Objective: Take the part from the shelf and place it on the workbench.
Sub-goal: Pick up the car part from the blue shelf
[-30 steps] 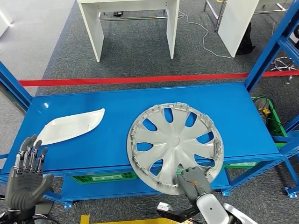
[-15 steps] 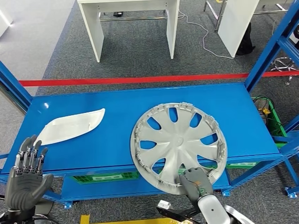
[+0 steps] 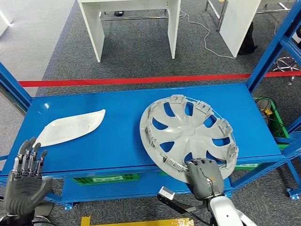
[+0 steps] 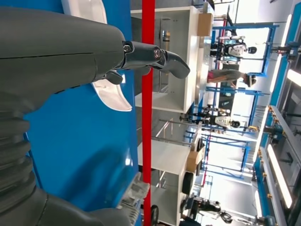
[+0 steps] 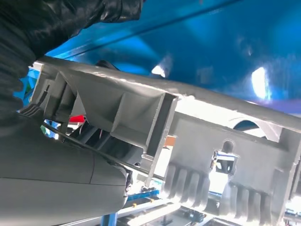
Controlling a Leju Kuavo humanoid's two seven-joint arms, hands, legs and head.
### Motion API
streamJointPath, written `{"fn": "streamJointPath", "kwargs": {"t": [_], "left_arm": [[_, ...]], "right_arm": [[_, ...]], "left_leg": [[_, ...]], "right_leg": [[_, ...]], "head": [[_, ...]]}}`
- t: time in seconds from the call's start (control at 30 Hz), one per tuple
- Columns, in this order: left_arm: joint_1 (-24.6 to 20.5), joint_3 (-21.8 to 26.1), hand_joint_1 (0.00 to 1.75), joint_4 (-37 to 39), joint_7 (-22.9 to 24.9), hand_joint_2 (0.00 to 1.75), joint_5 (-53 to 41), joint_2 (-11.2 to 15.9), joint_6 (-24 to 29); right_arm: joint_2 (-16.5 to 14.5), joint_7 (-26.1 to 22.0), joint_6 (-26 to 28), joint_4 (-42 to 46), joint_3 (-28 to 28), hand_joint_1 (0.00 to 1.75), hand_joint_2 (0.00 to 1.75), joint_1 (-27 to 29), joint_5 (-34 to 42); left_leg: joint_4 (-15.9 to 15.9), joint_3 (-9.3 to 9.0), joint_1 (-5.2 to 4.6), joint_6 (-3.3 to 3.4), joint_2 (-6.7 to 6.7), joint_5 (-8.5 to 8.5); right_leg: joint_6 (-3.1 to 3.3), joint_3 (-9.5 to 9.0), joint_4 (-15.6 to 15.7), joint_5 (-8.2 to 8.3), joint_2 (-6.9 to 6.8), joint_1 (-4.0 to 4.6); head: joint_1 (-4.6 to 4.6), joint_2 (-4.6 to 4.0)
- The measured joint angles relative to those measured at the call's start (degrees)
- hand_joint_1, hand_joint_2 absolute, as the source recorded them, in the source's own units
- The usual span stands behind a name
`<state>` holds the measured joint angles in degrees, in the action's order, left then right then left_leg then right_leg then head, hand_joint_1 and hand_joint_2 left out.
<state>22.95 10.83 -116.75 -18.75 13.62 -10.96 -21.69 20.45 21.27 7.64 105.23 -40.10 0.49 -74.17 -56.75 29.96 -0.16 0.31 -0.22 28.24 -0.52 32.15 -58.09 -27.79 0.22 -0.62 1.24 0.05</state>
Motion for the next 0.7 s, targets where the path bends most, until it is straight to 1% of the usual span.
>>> {"fn": "streamJointPath", "kwargs": {"t": [0.3,0.6,0.7], "left_arm": [[0.0,0.0,0.00,-0.1,0.0,1.75,-0.1,-0.1,-0.3],[0.2,0.0,0.00,-0.1,-0.2,1.75,-0.5,-0.6,-0.9],[0.4,0.0,0.00,-0.1,-0.4,0.44,-0.6,-0.9,-1.2]], "right_arm": [[-0.4,-1.0,1.8,2.2,1.3,1.75,1.75,0.8,-0.6],[-0.8,-2.4,6.3,4.8,1.6,1.75,1.75,0.9,-4.0],[-1.0,-2.6,7.9,6.5,1.9,1.75,1.75,0.9,-6.0]], "left_leg": [[0.0,0.01,0.00,0.00,0.00,0.00],[0.0,0.03,0.00,0.00,0.00,0.00],[0.0,0.06,0.00,0.00,0.00,0.00]], "right_leg": [[0.00,0.01,0.0,0.00,0.00,-0.01],[0.00,0.04,0.0,0.00,-0.01,0.00],[0.00,0.05,0.0,0.00,0.00,0.00]], "head": [[0.01,0.00],[0.00,0.00],[0.00,-0.01]]}}
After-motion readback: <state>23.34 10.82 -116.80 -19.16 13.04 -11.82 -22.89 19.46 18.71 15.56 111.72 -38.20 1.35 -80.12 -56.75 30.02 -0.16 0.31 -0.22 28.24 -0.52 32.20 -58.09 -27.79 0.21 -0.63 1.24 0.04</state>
